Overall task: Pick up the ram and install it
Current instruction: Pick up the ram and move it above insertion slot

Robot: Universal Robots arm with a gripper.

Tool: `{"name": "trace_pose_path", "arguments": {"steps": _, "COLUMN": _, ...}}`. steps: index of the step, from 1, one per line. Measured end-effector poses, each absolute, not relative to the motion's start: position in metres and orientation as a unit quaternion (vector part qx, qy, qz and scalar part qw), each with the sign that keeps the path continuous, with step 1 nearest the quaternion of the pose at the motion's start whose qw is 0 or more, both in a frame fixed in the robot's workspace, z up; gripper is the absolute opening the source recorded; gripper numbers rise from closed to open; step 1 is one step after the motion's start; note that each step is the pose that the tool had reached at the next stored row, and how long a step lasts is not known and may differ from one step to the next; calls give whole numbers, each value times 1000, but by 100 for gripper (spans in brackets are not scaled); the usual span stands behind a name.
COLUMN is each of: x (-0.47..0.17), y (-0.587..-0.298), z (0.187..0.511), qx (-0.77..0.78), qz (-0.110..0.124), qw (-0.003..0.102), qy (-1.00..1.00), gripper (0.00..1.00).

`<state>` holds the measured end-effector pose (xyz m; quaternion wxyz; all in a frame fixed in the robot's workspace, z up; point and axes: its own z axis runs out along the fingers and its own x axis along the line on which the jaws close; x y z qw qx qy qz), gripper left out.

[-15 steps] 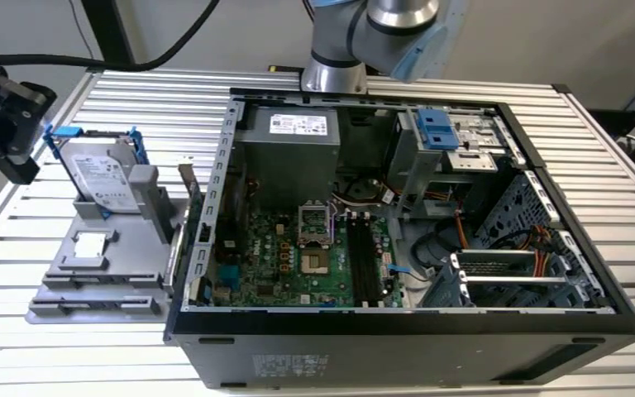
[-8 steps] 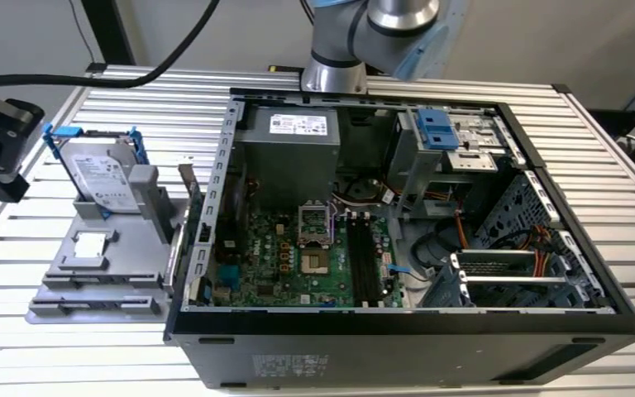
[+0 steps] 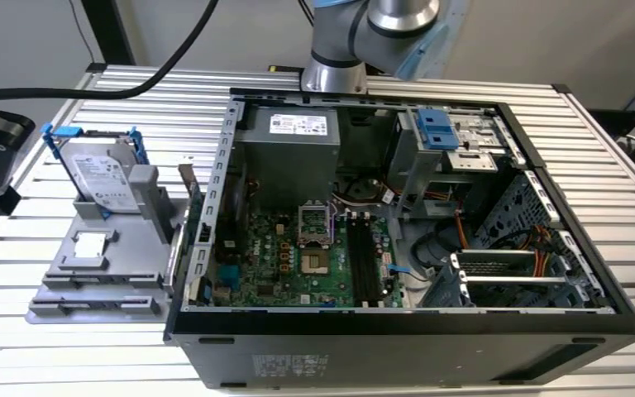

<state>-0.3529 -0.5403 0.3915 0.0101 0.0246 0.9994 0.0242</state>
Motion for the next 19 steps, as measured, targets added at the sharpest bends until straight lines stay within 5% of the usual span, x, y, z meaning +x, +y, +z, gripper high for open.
{"name": "trace_pose_path", "arguments": {"steps": 19, "x": -353, "y": -539, "z": 392, "qx": 3, "qz": 24, "qw": 8, "qy": 1000, "gripper": 0}}
